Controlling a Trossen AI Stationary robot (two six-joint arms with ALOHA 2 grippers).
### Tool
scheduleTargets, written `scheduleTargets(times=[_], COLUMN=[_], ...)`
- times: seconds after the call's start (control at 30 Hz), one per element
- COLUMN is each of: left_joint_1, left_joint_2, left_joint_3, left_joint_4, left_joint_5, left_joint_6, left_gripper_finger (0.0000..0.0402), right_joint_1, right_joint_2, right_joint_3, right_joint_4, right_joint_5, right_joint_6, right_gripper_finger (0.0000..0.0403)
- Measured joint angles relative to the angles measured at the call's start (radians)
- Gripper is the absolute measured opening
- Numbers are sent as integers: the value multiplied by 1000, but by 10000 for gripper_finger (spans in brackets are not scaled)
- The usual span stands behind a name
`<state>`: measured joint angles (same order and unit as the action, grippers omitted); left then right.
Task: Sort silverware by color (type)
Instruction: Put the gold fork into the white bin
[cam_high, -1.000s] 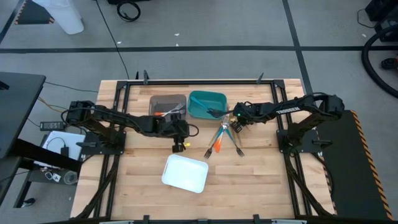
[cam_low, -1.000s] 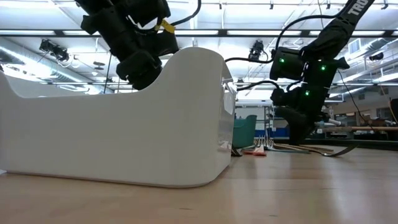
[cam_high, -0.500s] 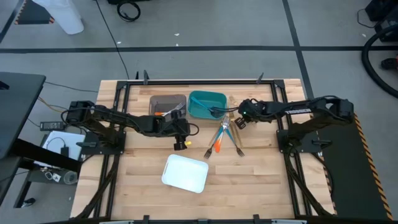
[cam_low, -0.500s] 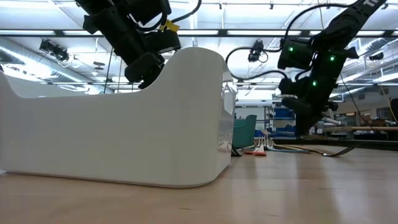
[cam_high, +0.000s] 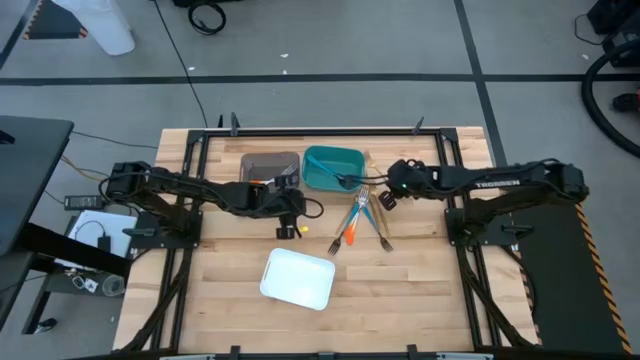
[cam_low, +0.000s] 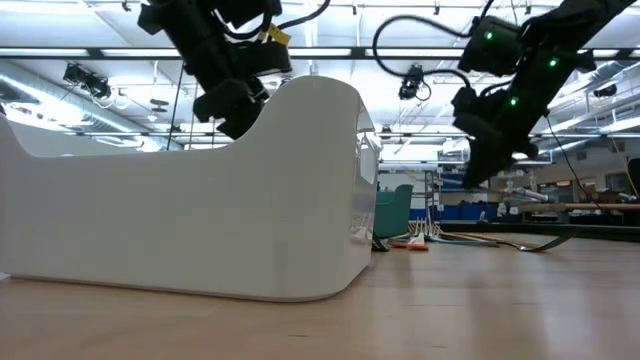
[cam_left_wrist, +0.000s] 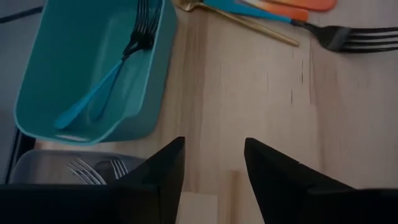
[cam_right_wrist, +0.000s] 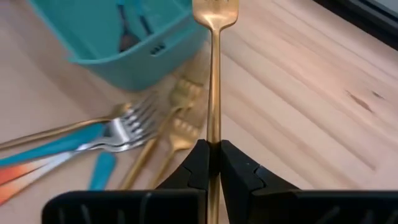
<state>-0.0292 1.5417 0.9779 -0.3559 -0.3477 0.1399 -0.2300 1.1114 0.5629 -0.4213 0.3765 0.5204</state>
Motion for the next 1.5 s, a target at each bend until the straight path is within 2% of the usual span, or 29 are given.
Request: scheduleTargets(times=[0.23,0.47,0.8,1.1,1.27,1.5], left_joint_1=[-19,-68,-127,-127,-128,-161], left_joint_2=[0,-7,-133,-182,-234,-359], left_joint_3=[0,0,-3,-4,-77,-178], left_joint_4=[96,76,-84,-189,-176,-158], left_joint_5=[0,-28,-21,11,12,9], left_joint_6=[108,110,40,42,54,-17], left_gripper_finger=[173,173,173,173,173,173], right_joint_1=[57,128,228,280,317,366], right_joint_2=[-32,-12,152,278,341,424], right_joint_3=[3,35,172,307,386,503], right_joint_4=[10,87,105,83,54,27], right_joint_5=[-20,-105,-117,-93,-58,-44], right_joint_6=[27,25,-6,18,58,98], right_gripper_finger=[29,29,29,29,29,29])
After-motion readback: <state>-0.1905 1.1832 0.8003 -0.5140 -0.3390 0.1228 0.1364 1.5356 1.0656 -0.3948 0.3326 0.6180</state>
